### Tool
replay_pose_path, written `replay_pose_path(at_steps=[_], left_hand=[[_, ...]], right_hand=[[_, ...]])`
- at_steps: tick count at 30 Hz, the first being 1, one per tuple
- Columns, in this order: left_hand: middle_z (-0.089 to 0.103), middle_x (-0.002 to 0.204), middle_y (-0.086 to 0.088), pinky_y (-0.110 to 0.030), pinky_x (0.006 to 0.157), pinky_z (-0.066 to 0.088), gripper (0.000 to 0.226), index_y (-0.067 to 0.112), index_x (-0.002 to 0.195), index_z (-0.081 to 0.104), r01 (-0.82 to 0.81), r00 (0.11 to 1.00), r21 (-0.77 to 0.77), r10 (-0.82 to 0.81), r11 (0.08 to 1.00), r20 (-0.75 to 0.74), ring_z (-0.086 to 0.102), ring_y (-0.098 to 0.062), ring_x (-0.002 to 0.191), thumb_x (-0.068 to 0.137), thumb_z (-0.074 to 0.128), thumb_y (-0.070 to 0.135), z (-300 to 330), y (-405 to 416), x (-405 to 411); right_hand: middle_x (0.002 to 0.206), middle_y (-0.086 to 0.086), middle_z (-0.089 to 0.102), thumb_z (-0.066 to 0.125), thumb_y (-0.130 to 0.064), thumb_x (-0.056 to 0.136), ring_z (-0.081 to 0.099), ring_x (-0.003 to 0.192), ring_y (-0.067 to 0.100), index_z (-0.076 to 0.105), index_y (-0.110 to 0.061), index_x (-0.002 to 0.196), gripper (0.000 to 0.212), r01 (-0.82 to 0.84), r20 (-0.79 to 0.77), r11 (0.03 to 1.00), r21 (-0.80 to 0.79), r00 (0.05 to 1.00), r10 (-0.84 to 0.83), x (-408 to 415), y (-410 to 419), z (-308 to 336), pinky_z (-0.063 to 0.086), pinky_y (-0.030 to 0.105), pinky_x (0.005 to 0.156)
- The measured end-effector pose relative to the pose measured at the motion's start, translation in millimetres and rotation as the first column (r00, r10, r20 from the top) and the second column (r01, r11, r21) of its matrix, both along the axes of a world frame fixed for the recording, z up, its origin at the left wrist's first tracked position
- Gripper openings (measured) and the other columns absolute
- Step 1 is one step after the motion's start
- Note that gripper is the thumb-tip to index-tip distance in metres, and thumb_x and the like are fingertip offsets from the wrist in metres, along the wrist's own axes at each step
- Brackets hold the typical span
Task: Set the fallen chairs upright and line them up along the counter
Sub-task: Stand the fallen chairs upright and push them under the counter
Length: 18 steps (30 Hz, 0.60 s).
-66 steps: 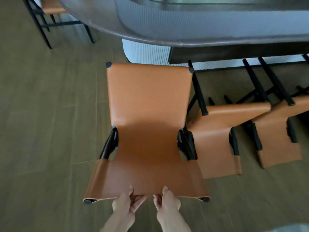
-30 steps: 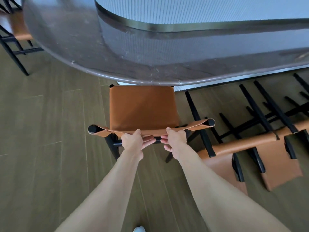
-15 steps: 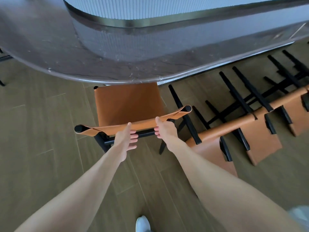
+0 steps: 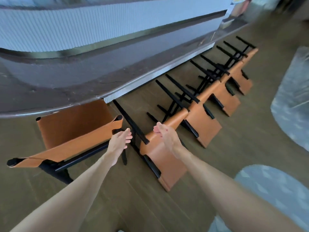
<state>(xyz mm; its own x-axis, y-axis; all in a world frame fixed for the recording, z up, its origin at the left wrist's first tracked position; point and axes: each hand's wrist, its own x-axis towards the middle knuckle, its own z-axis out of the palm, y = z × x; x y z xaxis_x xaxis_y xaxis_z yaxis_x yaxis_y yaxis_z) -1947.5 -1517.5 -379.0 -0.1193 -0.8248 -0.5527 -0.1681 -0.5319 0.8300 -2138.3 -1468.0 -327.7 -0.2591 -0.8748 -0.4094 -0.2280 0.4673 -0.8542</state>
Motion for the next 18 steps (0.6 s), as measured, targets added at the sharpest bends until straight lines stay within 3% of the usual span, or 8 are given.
replay_pose_path(at_steps=[6,12,15,18], left_hand=[[0.069,0.116,-0.009,-0.045,0.100,0.051,0.045,0.010,0.122,0.066,-0.042,0.986,0.004,0.043,0.999,-0.163,0.065,-0.027,0.111,0.105,0.045,0.046,52,22,-106],[0.073,0.110,-0.005,-0.040,0.095,0.055,0.036,0.012,0.113,0.071,-0.055,0.996,-0.147,0.044,0.988,-0.079,0.068,-0.019,0.103,0.102,0.054,0.042,88,72,-180],[0.074,0.106,-0.004,-0.041,0.095,0.056,0.034,0.014,0.109,0.072,-0.092,0.996,-0.162,0.089,0.982,-0.029,0.069,-0.020,0.102,0.101,0.055,0.042,83,106,-201],[0.073,0.109,-0.008,-0.044,0.096,0.056,0.031,0.013,0.107,0.071,-0.147,0.988,-0.110,0.152,0.983,0.033,0.067,-0.021,0.099,0.101,0.055,0.039,70,138,-218]], right_hand=[[0.130,0.007,0.068,0.038,-0.045,0.108,0.061,0.123,0.020,0.068,-0.009,0.127,0.050,0.073,-0.095,0.989,-0.132,0.992,-0.086,-116,52,39,0.044,0.042,0.112],[0.122,0.001,0.071,0.039,-0.049,0.106,0.063,0.116,0.014,0.070,-0.017,0.120,0.046,0.059,-0.096,0.978,-0.201,0.992,-0.080,-204,101,40,0.046,0.040,0.110],[0.114,-0.002,0.072,0.040,-0.047,0.107,0.065,0.111,0.015,0.069,-0.026,0.104,0.036,0.018,-0.077,0.976,-0.215,0.996,-0.036,-241,117,33,0.048,0.043,0.108],[0.113,0.001,0.072,0.040,-0.046,0.108,0.066,0.108,0.019,0.069,-0.021,0.105,0.038,-0.009,-0.096,0.986,-0.167,0.995,-0.007,-275,132,23,0.047,0.045,0.107]])
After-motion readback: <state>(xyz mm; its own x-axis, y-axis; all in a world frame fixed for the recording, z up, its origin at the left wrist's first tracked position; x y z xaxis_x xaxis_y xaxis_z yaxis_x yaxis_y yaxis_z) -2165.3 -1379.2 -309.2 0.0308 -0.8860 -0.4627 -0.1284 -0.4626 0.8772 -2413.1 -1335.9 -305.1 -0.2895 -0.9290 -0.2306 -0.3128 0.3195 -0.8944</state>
